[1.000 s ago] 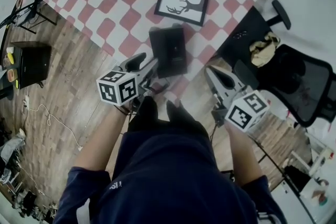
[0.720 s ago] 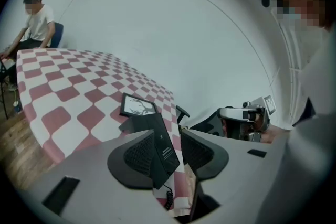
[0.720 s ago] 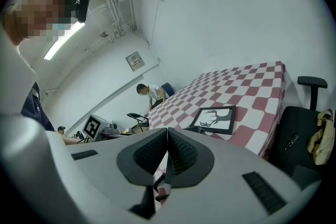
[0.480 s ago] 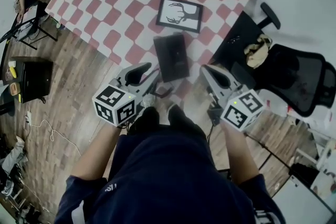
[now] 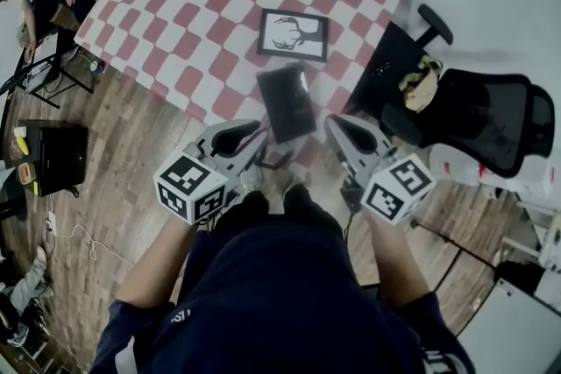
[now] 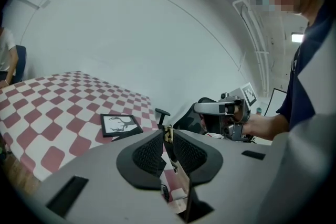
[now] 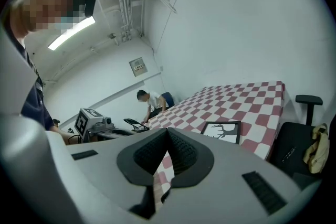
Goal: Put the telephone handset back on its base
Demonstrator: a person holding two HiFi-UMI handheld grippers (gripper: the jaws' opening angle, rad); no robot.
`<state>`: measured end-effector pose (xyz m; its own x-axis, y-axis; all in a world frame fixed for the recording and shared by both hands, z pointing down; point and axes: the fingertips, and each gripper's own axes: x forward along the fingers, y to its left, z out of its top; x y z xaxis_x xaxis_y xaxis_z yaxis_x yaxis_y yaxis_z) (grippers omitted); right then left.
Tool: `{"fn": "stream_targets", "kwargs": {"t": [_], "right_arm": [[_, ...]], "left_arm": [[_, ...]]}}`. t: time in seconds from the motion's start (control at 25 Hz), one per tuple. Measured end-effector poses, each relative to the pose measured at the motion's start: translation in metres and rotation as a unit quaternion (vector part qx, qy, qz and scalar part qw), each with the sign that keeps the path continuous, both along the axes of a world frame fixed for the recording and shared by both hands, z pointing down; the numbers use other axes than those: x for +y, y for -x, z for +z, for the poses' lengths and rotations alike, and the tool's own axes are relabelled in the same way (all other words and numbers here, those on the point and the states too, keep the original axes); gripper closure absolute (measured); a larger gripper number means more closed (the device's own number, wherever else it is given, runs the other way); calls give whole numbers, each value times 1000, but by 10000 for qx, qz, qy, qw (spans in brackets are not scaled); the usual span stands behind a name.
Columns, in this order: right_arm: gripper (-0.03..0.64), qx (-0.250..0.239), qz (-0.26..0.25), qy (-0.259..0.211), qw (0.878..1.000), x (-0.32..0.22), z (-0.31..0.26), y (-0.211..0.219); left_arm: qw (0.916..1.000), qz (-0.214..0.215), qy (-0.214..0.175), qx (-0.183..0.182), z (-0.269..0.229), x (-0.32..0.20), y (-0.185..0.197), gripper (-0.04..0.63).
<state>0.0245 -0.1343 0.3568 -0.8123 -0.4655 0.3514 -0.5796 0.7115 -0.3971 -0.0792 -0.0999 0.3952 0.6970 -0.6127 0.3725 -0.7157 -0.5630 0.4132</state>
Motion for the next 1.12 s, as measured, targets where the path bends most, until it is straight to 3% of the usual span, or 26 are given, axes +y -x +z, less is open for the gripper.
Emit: {"fn": "stream_targets", "kwargs": {"t": [0.52,1.12], "right_arm": [[601,-22,129,-212,9997,14,-15,4],[601,-63,100,-206,9997,9,-12,2]], "left_arm": [[9988,405,-271,96,-23,8,-8,529],[9988,397,-261,70,-23,-1,-15,534]]}}
